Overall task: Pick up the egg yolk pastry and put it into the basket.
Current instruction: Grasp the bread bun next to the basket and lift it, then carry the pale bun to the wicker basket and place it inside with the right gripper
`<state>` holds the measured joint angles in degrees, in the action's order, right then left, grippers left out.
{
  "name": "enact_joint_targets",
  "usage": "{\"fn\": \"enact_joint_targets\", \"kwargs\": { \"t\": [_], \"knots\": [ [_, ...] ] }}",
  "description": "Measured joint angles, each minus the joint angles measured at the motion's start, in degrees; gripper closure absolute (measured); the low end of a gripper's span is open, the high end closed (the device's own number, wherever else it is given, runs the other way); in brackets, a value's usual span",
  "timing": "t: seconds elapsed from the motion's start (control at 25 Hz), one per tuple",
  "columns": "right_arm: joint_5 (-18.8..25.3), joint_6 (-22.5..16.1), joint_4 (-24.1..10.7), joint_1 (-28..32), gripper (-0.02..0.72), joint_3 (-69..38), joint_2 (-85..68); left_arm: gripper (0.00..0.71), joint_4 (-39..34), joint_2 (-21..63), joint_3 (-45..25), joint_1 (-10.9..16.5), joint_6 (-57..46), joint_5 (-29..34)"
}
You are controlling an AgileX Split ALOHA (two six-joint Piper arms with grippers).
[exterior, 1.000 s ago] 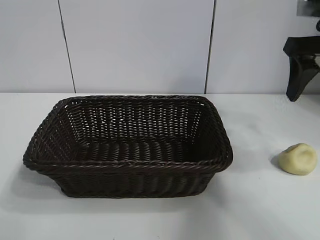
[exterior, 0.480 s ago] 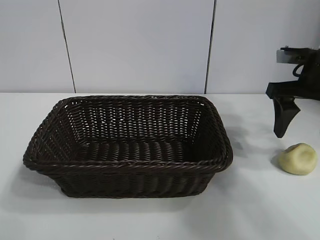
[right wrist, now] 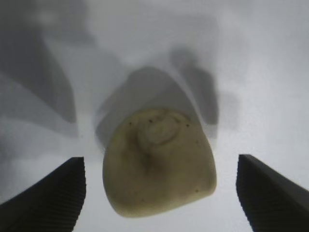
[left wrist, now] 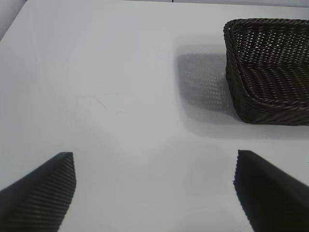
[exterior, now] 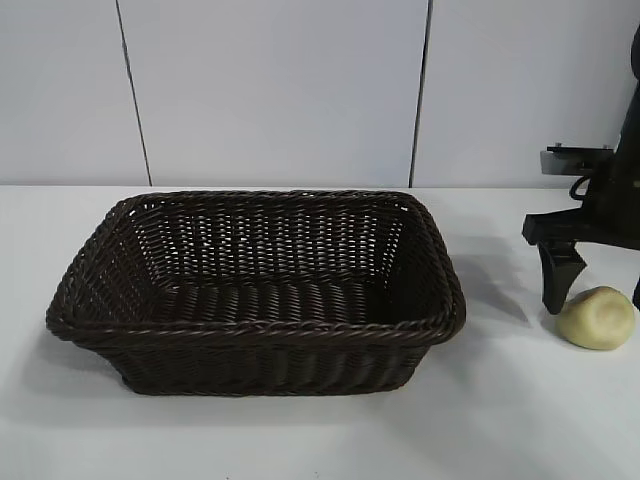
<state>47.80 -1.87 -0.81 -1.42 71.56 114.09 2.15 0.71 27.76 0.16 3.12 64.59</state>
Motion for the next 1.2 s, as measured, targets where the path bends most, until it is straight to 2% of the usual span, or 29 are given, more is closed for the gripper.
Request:
{"fn": "enact_joint_targets", "kwargs": {
  "t": [0.24,0.32,0.48,0.76,1.04,1.2],
  "knots": [
    [0.3,0.0,0.0,0.0,0.493,0.0,0.0,0.064,0.0,0.0,0.0,0.0,0.0,0.0],
    [0.4,0.0,0.0,0.0,0.551,0.1,0.0,0.064,0.0,0.0,0.0,0.0,0.0,0.0],
    [1.1,0.0,0.0,0.0,0.580,0.1,-1.2,0.064,0.0,0.0,0.0,0.0,0.0,0.0],
    [6.7,0.0,0.2,0.0,0.585,0.1,-9.6,0.064,0.0,0.0,0.0,0.0,0.0,0.0],
    [8.4,0.0,1.9,-0.1,0.587,0.1,-19.7,0.064,0.0,0.0,0.0,0.0,0.0,0.0],
    [8.5,0.0,4.8,-0.1,0.587,0.1,-22.6,0.064,0.0,0.0,0.0,0.0,0.0,0.0]
  ]
}}
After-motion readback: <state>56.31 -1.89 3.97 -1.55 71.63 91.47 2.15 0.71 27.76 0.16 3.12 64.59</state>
